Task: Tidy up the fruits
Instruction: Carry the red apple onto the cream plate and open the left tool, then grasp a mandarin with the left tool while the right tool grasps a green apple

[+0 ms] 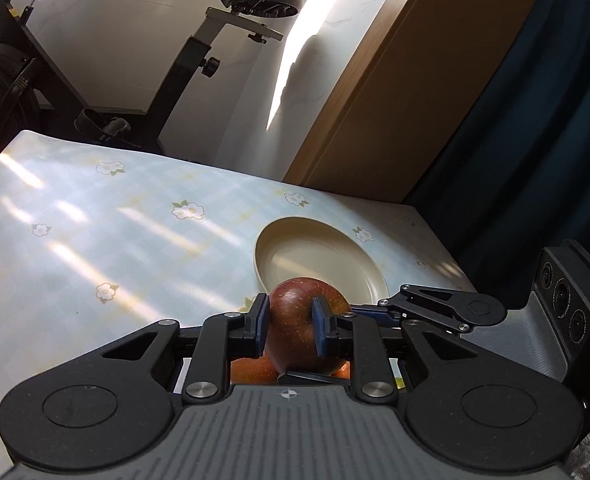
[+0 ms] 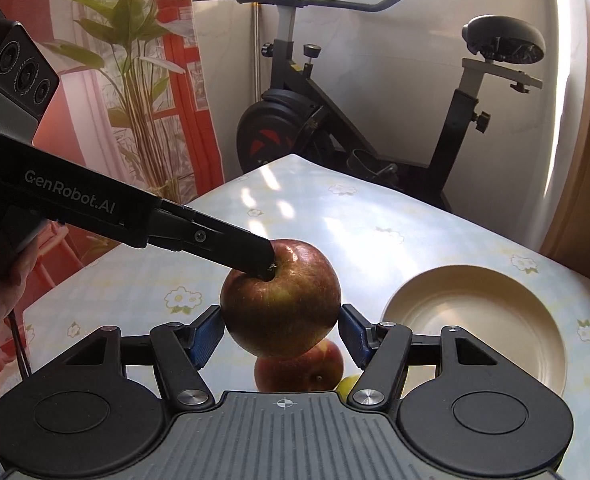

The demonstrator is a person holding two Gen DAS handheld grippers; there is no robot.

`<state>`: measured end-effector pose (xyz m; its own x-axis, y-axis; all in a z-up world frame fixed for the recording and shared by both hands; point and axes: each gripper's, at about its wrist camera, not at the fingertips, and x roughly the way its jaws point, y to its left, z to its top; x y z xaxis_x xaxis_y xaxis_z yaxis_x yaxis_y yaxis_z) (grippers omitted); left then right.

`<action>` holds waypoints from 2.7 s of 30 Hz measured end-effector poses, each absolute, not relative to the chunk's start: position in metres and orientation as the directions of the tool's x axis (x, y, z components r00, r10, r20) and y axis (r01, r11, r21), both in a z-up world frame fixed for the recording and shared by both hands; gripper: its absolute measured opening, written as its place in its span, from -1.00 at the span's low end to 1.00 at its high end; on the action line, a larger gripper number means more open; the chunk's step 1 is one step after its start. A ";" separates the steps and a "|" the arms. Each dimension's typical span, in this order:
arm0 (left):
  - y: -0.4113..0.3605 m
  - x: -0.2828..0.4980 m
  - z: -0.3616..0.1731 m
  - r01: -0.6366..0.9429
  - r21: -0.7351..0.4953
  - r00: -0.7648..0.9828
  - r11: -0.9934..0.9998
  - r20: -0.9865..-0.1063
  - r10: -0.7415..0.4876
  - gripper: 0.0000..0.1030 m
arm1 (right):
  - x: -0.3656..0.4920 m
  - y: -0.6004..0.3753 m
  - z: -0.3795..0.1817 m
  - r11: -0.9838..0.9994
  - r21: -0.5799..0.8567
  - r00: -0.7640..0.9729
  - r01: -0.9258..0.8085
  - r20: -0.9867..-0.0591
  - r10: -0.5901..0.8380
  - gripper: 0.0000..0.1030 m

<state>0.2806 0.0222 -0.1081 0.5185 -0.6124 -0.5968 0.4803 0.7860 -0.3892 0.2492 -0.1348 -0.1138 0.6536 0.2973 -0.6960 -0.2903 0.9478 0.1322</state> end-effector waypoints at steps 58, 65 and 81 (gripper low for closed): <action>-0.032 0.347 -0.128 0.387 -0.282 0.563 0.878 -0.682 -0.467 -0.52 | 0.267 -0.242 -0.165 0.978 0.207 0.656 -0.031 -0.734 0.177 0.23; -0.014 0.306 -0.116 0.330 -0.239 0.621 0.913 -0.674 -0.400 -0.52 | 0.224 -0.246 -0.154 0.973 0.223 0.694 0.058 -0.709 0.121 0.20; -0.006 0.246 -0.120 0.305 -0.237 0.625 0.922 -0.681 -0.381 -0.52 | 0.163 -0.236 -0.157 0.970 0.222 0.653 0.101 -0.750 0.104 0.17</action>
<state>0.2461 -0.0063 -0.1197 0.6246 -0.3814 -0.6815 0.3047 0.9225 -0.2371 0.1627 -0.2358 -0.1569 0.6532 0.1041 -0.7500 0.1008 0.9697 0.2224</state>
